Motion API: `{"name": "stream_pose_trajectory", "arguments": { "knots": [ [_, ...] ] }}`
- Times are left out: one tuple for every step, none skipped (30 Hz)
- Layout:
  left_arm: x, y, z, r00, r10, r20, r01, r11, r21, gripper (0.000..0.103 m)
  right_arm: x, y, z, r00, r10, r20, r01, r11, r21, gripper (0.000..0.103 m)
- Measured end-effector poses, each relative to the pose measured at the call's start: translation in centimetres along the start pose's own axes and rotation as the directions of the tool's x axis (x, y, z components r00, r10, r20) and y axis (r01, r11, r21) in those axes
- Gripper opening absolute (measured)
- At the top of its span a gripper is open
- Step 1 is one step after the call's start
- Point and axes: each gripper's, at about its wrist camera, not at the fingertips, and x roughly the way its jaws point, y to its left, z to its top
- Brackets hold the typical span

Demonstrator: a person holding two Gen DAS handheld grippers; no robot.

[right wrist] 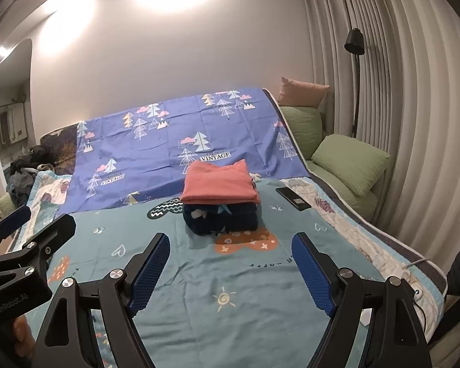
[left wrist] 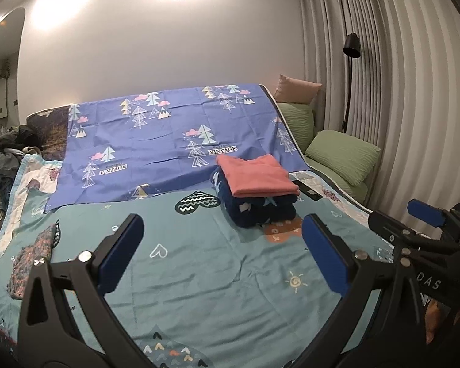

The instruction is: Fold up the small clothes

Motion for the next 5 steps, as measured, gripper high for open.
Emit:
{"name": "stream_pose_trajectory", "arguments": {
  "knots": [
    [-0.09, 0.11, -0.05, 1.000, 0.003, 0.000, -0.003, 1.000, -0.001, 0.102, 0.00, 0.12, -0.05, 1.000, 0.000, 0.000, 0.000, 1.000, -0.001, 0.084],
    [-0.14, 0.23, -0.10, 1.000, 0.005, -0.001, -0.005, 1.000, 0.000, 0.102, -0.02, 0.24, -0.08, 1.000, 0.000, 0.001, 0.000, 1.000, -0.003, 0.084],
    [-0.20, 0.28, -0.13, 1.000, 0.009, -0.001, -0.009, 1.000, 0.000, 0.102, -0.06, 0.29, -0.16, 1.000, 0.000, 0.001, 0.000, 1.000, -0.006, 0.084],
    [-0.29, 0.35, -0.14, 1.000, 0.015, 0.001, -0.015, 1.000, 0.000, 0.102, -0.12, 0.43, -0.22, 1.000, -0.001, 0.002, 0.002, 1.000, -0.009, 0.084],
    [-0.34, 0.47, -0.13, 1.000, 0.018, 0.002, -0.018, 1.000, 0.000, 0.102, -0.17, 0.56, -0.26, 1.000, -0.002, 0.002, 0.002, 1.000, -0.013, 0.084]
  ]
}}
